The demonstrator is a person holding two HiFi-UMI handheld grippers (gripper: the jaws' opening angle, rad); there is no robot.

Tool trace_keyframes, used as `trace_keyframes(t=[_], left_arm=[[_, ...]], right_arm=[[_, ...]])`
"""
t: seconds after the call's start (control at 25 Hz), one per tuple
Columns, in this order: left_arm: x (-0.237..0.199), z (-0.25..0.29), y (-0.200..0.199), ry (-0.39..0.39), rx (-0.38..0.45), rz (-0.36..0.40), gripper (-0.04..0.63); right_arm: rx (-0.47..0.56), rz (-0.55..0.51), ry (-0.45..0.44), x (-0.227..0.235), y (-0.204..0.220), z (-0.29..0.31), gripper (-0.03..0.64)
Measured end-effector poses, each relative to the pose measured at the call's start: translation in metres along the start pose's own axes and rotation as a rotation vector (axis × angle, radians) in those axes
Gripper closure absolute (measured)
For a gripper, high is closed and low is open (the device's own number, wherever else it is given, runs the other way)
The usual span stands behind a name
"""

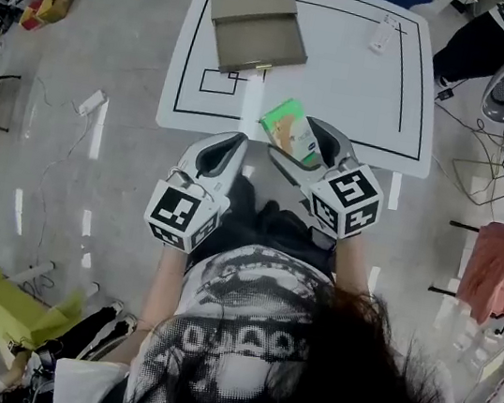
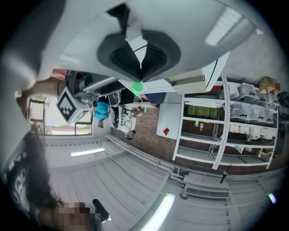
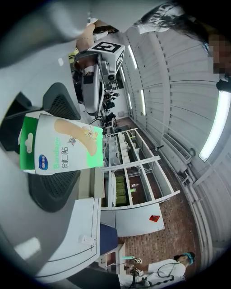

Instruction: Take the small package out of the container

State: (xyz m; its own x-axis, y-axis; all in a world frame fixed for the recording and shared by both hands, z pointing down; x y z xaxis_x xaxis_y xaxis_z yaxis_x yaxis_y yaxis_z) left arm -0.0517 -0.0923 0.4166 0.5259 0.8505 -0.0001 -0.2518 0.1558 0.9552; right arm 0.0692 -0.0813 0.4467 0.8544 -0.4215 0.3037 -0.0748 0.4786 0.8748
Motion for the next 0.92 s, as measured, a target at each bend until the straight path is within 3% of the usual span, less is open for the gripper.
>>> trace_keyframes(t=[0.92], left_arm=[[0.047, -0.004, -0.002, 0.03, 0.02, 0.032, 0.595]], right_arm=[[0.017, 0.018, 0.031, 0.008, 0.014, -0.038, 0.259]])
Point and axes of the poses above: the fingertips, and each gripper's own axes: z forward along the fingers, x to its right, y out of its underside, the point moved 4 cm from there along -z, backward along the fingers, and after that the axes turned 6 degrees about z, right-handed, at the moved point
